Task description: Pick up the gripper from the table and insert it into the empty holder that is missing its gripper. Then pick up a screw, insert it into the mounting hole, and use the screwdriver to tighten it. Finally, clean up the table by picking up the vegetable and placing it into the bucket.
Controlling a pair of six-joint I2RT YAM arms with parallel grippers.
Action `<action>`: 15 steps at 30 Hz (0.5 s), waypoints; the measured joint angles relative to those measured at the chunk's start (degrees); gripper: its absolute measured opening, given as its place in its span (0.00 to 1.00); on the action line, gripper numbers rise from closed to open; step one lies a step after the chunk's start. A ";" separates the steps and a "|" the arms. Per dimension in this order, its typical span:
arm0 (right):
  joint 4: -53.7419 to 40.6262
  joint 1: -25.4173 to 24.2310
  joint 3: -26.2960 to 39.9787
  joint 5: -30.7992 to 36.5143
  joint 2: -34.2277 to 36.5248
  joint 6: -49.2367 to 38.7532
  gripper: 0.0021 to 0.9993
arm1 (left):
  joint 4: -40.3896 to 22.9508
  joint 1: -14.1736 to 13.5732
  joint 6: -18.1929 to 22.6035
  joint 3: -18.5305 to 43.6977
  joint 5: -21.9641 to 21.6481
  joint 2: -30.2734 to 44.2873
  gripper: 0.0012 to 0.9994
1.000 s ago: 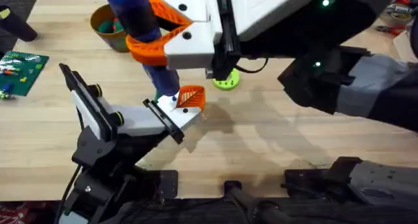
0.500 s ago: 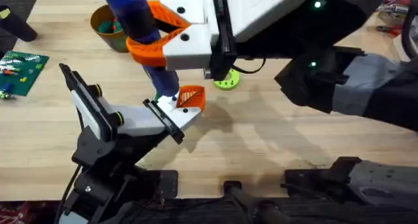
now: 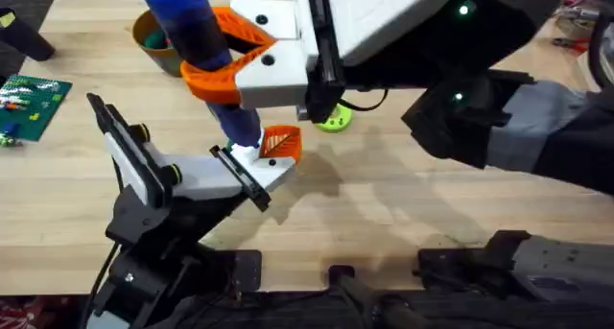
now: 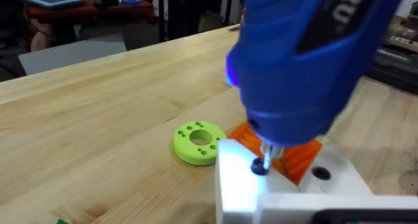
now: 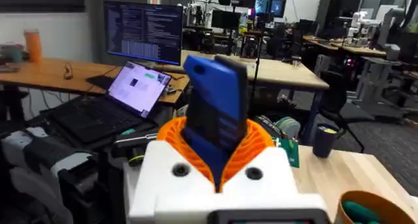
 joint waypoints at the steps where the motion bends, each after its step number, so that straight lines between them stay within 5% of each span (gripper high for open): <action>1: -0.04 0.04 0.00 -0.02 0.00 0.00 0.03 | 0.00 0.00 0.00 0.00 -0.02 0.00 0.01; 15: -0.51 0.01 0.00 0.00 0.00 0.00 0.03 | 0.00 0.00 0.00 0.00 -0.02 0.00 0.01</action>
